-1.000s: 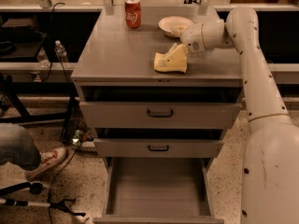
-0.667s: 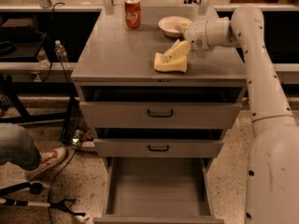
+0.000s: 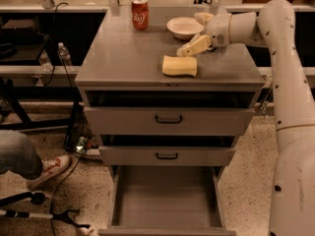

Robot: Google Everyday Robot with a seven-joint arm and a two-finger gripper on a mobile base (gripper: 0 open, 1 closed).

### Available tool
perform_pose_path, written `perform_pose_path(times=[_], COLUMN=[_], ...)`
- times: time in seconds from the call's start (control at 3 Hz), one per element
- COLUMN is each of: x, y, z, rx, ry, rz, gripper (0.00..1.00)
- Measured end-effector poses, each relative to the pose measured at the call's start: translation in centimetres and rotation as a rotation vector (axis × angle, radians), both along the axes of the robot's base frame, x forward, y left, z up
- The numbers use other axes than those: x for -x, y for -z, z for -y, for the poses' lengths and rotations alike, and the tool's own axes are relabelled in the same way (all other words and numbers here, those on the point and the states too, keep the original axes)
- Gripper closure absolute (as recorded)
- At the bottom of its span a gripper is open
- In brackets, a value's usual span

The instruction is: Pick sponge from bottom drawer and place on counter

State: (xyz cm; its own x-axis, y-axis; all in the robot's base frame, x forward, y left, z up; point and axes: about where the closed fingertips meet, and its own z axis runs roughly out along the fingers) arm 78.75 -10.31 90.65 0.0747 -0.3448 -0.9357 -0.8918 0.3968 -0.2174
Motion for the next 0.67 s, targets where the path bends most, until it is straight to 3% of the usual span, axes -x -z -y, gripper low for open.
perform_pose_path(times=[0.67], x=[-0.8], y=[-3.9], z=[8.0], rx=[-0.031], ry=[0.194], rz=[0.086], gripper=[0.00])
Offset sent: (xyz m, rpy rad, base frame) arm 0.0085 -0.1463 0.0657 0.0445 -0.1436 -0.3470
